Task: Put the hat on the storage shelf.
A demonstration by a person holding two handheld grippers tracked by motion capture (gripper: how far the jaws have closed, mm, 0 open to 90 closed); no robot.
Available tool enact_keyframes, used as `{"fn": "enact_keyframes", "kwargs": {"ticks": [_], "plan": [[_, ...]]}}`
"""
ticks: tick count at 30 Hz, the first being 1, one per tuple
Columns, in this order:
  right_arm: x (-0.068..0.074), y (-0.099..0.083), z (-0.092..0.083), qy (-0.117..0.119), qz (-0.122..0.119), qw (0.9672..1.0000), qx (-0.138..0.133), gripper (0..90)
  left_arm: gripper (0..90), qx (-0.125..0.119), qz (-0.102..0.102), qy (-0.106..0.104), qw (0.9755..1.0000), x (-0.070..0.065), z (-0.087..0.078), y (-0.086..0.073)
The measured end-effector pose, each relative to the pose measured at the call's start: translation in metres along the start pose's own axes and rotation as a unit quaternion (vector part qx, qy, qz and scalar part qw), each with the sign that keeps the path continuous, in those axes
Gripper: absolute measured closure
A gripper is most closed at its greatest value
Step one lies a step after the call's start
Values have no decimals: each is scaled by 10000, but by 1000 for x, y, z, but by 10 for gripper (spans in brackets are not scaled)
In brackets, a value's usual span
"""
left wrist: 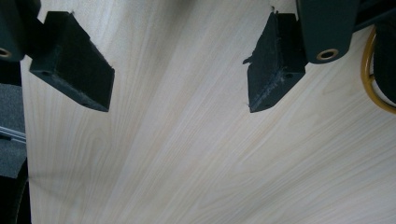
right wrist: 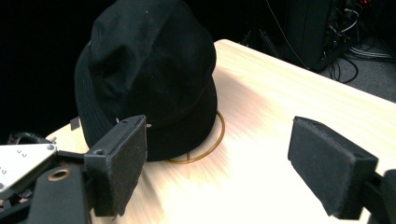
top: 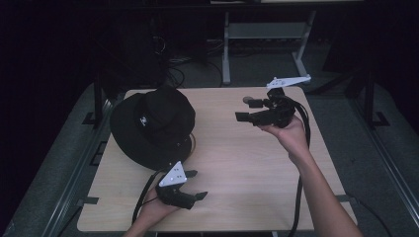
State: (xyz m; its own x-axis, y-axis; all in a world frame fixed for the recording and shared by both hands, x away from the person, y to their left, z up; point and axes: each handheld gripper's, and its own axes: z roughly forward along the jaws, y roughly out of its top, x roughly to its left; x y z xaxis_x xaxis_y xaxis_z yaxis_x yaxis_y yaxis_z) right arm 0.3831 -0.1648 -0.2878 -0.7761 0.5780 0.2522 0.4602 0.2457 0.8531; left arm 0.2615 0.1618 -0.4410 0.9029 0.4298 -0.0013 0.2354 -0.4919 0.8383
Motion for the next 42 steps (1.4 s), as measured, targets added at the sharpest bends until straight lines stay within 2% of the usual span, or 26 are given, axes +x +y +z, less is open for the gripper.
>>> {"fn": "enact_keyframes", "kwargs": {"ticks": [3, 7, 9, 19, 24, 42], "plan": [[-1, -6, -2, -2, 28, 10000, 14, 186, 227, 7, 20, 11, 10000, 1, -1, 0], [-2, -15, -4, 7, 60, 10000, 39, 184, 227, -45, -50, 4, 10000, 0, 0, 0], [-2, -20, -6, -1, 91, 10000, 21, 183, 227, 1, 16, 11, 10000, 0, -1, 0], [-4, -34, -15, -46, 169, 9998, 32, 181, 227, 12, 27, 31, 10000, 0, -3, 1], [-5, -42, -16, -67, 207, 9997, 67, 180, 226, -47, -33, 8, 10000, -1, -3, 1], [-4, -85, -24, -112, 407, 9991, 97, 177, 222, -1, -38, -24, 10000, -2, -2, 1]]}}
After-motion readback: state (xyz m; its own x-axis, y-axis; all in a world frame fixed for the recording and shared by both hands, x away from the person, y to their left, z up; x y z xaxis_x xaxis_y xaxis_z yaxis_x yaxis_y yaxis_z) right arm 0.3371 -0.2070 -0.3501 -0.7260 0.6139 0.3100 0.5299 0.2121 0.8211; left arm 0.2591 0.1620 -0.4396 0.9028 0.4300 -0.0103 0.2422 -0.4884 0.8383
